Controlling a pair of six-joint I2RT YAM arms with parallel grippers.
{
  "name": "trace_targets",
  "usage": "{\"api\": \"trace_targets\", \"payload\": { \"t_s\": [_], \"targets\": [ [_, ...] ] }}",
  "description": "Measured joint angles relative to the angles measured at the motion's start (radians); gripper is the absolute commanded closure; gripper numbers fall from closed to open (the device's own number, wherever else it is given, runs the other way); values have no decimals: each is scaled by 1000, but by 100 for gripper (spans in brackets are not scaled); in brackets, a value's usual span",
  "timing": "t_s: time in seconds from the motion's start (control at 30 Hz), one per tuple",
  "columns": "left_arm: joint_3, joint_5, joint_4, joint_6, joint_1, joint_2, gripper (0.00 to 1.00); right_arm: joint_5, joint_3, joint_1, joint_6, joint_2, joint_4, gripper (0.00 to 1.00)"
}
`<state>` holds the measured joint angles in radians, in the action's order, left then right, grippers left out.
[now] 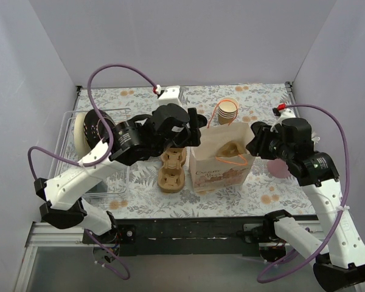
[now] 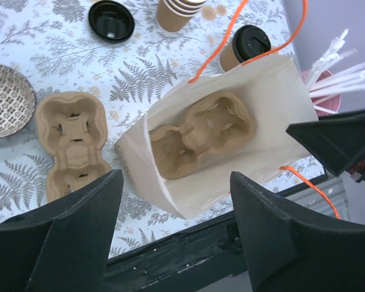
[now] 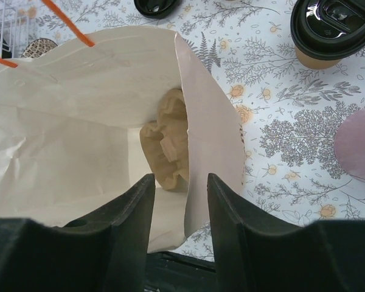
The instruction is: Pack the takeout coffee
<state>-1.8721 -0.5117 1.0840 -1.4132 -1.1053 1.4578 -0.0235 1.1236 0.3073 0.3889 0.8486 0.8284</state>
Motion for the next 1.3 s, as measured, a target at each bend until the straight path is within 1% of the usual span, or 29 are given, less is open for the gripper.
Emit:
{"api": "trace_targets", "payload": {
  "t_s": [0.13,0.27,0.33,0.4,0.47,0.53,0.57,0.6,0.63,0.67,0.7,0.77,0.8,0.83,0.87,0.9,0.97,1.03,1.1,1.2,1.3],
  "targets": [
    [-1,-4,42,-56,16,-8,30,-4,31,0,-11,5,9,44],
    [1,40,62,-84,18,30,31,1,62,0,-32,17,10,44],
    [1,57,77,-91,17,72,32,2,71,0,-45,29,9,48],
    [-3,66,93,-90,17,124,34,13,74,0,-56,43,6,53],
    [-16,68,109,-80,17,191,36,24,75,0,-70,65,5,57],
    [-47,67,137,-66,19,261,45,32,77,0,-82,91,0,69],
    [-62,68,143,-56,21,291,54,36,77,0,-86,104,-2,76],
    [-70,68,144,-45,24,311,70,43,77,0,-92,115,-4,93],
    [-77,67,149,-35,29,327,78,49,77,0,-102,124,-9,99],
    [-85,66,152,-23,34,338,83,54,77,0,-106,129,-19,99],
    [-90,63,152,-8,41,343,92,56,76,0,-118,130,-32,99],
    [-93,54,138,31,54,338,94,47,69,0,-141,122,-74,99],
    [-89,50,112,60,58,330,94,36,57,0,-155,111,-113,99],
    [-64,46,53,97,63,310,94,24,39,0,-167,93,-164,99],
    [-10,44,-23,134,68,272,95,13,15,0,-181,71,-214,99],
    [60,48,-100,174,70,223,95,2,-8,0,-191,45,-261,98],
    [217,65,-266,242,69,104,100,-28,-55,0,-211,-16,-355,98],
    [364,104,-404,281,69,-22,100,-61,-98,0,-218,-77,-427,99],
    [488,146,-525,305,69,-137,100,-105,-183,0,-217,-159,-518,99],
    [602,196,-636,334,61,-245,100,-164,-340,0,-215,-305,-591,99],
    [683,214,-719,372,44,-283,100,-201,-460,0,-229,-441,-625,99]
  ]
}}
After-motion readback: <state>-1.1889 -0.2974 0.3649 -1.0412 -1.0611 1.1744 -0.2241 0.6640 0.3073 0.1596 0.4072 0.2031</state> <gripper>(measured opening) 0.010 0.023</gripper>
